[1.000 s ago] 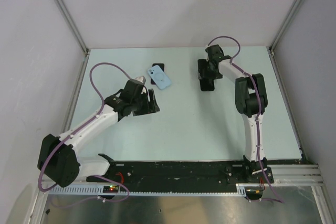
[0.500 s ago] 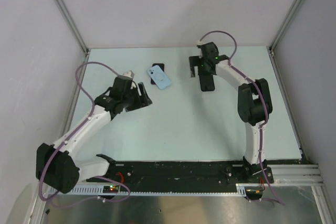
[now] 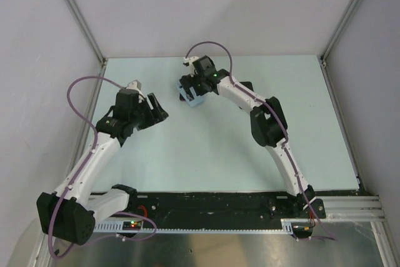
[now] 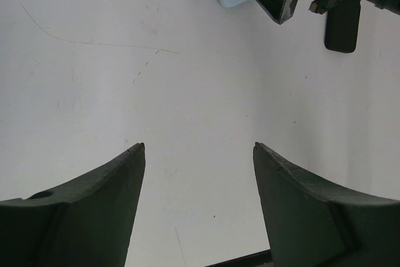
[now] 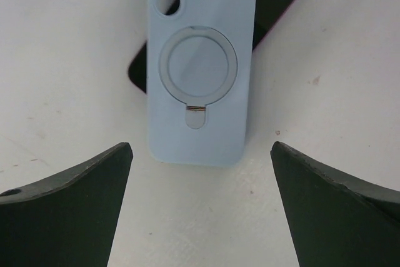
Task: Put the phone into the phone case
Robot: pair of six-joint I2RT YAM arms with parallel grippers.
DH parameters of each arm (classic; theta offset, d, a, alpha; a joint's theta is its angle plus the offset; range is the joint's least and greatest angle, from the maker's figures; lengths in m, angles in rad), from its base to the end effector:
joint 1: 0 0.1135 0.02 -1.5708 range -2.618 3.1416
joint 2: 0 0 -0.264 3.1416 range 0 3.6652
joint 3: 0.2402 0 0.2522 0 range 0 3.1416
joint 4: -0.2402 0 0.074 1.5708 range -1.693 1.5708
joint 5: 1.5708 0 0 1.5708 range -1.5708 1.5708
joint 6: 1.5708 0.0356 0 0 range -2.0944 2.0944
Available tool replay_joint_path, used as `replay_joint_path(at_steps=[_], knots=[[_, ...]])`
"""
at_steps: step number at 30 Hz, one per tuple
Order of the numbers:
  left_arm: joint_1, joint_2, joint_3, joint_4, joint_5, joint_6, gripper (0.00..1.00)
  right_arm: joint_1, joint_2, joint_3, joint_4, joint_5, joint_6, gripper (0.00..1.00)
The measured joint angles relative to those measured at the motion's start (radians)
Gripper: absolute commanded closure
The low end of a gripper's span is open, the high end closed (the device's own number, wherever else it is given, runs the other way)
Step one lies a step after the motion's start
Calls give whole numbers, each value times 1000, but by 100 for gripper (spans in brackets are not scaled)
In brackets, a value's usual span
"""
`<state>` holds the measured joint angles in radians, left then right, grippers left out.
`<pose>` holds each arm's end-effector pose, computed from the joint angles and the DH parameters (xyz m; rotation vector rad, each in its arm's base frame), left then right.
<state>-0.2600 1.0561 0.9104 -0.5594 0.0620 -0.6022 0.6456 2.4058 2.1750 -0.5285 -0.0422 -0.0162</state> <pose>0.2164 -0.0599 0.2961 -0.3636 2.3005 -0.5153 0.4363 0.3305 0.2176 -0.7862 2.2228 0.3608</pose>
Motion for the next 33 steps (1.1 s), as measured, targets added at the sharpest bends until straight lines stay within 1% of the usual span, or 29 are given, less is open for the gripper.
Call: replay_joint_path(at_steps=[7, 16, 21, 28, 29, 31, 33], knots=[[6, 0, -2, -8, 10, 3, 26, -11, 86, 76, -71, 8, -25, 0], [7, 7, -2, -11, 24, 10, 26, 10, 113, 119, -99, 8, -50, 1], [7, 13, -2, -12, 25, 10, 26, 26, 157, 175, -111, 28, -62, 1], [7, 17, -2, -12, 29, 11, 26, 34, 187, 187, -143, 54, -66, 0], [7, 17, -2, -12, 29, 12, 26, 34, 188, 189, -148, 57, -67, 1], [7, 17, -2, -12, 29, 12, 26, 34, 190, 190, -155, 63, -68, 6], [7, 18, -2, -12, 30, 12, 26, 36, 190, 191, -157, 70, -70, 15]])
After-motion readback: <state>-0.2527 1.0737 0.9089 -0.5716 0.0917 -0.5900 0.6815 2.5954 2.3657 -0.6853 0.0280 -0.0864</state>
